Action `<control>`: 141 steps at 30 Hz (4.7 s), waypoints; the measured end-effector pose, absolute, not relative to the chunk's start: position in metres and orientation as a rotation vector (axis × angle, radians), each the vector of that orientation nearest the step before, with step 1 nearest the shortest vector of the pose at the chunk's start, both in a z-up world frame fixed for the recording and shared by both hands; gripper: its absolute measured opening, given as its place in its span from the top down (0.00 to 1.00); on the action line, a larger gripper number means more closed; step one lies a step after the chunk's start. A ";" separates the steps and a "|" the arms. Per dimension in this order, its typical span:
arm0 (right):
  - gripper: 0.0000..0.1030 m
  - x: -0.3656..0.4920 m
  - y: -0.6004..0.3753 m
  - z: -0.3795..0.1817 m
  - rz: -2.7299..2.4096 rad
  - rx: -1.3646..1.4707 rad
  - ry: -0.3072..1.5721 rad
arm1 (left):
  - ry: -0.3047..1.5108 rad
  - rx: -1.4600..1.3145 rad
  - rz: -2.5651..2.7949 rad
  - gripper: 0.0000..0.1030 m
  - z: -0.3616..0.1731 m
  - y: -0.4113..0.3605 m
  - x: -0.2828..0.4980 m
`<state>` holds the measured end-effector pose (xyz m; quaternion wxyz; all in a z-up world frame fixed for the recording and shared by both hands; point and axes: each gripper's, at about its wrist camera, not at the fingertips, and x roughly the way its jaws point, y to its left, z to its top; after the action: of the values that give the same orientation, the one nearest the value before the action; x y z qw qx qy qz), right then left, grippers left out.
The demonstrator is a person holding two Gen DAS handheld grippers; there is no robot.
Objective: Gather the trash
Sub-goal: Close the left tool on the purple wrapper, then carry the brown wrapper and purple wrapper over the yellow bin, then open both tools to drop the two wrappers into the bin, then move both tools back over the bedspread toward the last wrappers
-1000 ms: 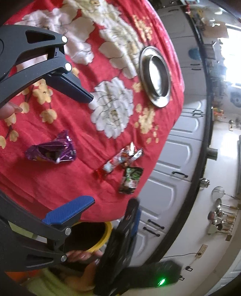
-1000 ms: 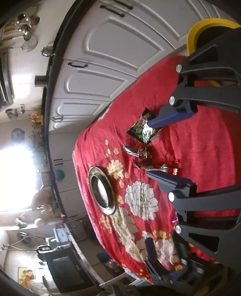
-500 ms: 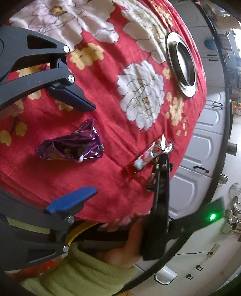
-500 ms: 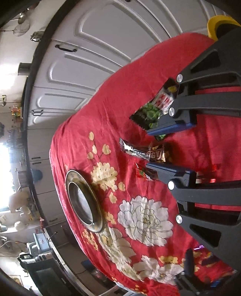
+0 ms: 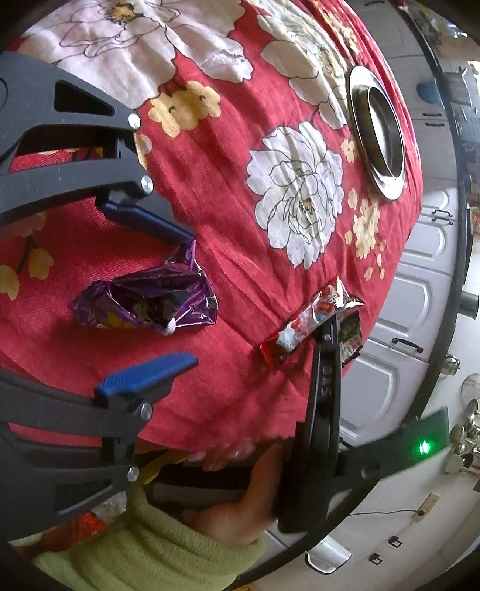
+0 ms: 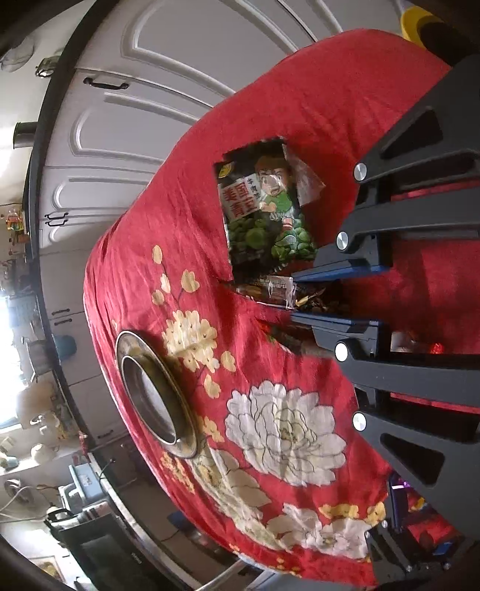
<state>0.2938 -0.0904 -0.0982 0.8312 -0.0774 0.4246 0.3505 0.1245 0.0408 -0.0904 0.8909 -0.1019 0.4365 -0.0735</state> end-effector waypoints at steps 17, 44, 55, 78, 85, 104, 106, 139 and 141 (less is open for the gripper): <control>0.85 0.238 -0.132 -0.067 0.835 -0.098 0.873 | 0.866 -0.194 -0.158 0.69 -0.078 0.036 0.118; 0.85 0.192 -0.255 -0.019 0.692 -0.018 0.732 | 0.707 -0.141 -0.267 0.69 -0.018 -0.025 0.135; 0.85 0.186 -0.309 -0.017 0.585 0.050 0.698 | 0.677 -0.133 -0.353 0.69 -0.006 -0.066 0.152; 0.85 0.166 -0.404 -0.034 0.379 0.160 0.691 | 0.695 -0.066 -0.526 0.69 -0.012 -0.153 0.175; 0.85 0.158 -0.416 -0.046 0.351 0.155 0.712 | 0.712 -0.055 -0.553 0.69 -0.018 -0.175 0.184; 0.85 0.143 -0.435 -0.091 0.325 0.187 0.817 | 0.774 -0.011 -0.574 0.68 -0.042 -0.215 0.200; 0.85 0.143 -0.435 -0.095 0.327 0.195 0.826 | 0.782 -0.009 -0.575 0.67 -0.045 -0.218 0.203; 0.30 0.144 -0.418 -0.059 0.299 0.156 0.704 | 0.624 -0.064 -0.249 0.11 -0.020 -0.127 0.186; 0.30 0.145 -0.409 -0.052 0.323 0.139 0.692 | 0.609 -0.061 -0.212 0.11 -0.018 -0.114 0.182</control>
<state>0.1453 -0.4089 -0.0523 0.9257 0.0677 0.3372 0.1575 0.1817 -0.1138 -0.0183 0.9480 -0.0301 0.2992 -0.1042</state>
